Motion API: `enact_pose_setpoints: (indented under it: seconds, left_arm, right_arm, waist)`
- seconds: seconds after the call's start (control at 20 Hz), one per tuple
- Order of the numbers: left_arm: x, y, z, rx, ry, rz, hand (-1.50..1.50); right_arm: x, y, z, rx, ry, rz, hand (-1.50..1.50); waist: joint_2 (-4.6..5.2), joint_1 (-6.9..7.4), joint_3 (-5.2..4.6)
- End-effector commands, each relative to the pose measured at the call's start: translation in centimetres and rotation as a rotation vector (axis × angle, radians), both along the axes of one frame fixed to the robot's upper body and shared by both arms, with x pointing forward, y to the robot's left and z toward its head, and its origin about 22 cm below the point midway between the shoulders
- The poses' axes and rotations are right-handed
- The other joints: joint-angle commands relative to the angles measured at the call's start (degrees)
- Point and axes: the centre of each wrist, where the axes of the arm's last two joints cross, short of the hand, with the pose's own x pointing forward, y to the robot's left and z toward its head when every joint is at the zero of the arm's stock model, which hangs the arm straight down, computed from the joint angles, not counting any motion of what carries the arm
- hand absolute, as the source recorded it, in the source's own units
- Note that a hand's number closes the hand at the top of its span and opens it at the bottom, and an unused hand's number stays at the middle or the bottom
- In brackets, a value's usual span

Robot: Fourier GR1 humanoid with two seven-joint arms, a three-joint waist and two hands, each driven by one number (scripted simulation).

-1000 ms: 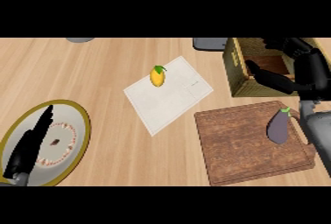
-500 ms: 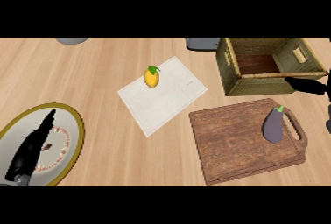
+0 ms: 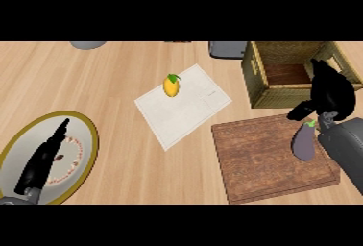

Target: Pick the eggplant from the cutting board and place it in the basket

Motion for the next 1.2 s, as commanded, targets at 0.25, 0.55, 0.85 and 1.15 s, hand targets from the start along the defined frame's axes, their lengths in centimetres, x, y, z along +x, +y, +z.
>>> enact_pose_setpoints:
  seconds: [0.25,0.55,0.85,1.15]
  left_arm:
    - [0.6,-2.1,-0.3,-0.012,0.015,0.017,0.00]
    - [0.8,-1.0,0.2,0.000,0.005,0.054,0.00]
    - [0.7,-1.2,0.4,-0.003,0.009,0.018,0.00]
    - [0.9,-2.8,0.1,-0.019,0.004,0.025,0.00]
  right_arm:
    - [-0.4,12.7,6.5,-0.150,0.212,-0.136,-1.50]
    - [-2.3,12.8,6.9,-0.111,0.236,-0.178,-1.50]
    - [-2.8,11.5,6.8,-0.055,0.177,-0.242,-1.50]
    - [-4.1,8.4,5.8,-0.058,0.164,-0.248,-1.50]
  waist:
    - [-0.33,-0.92,0.79]
    - [-0.14,-2.20,0.95]
    - [0.51,-1.09,1.05]
    - [0.74,-0.86,1.10]
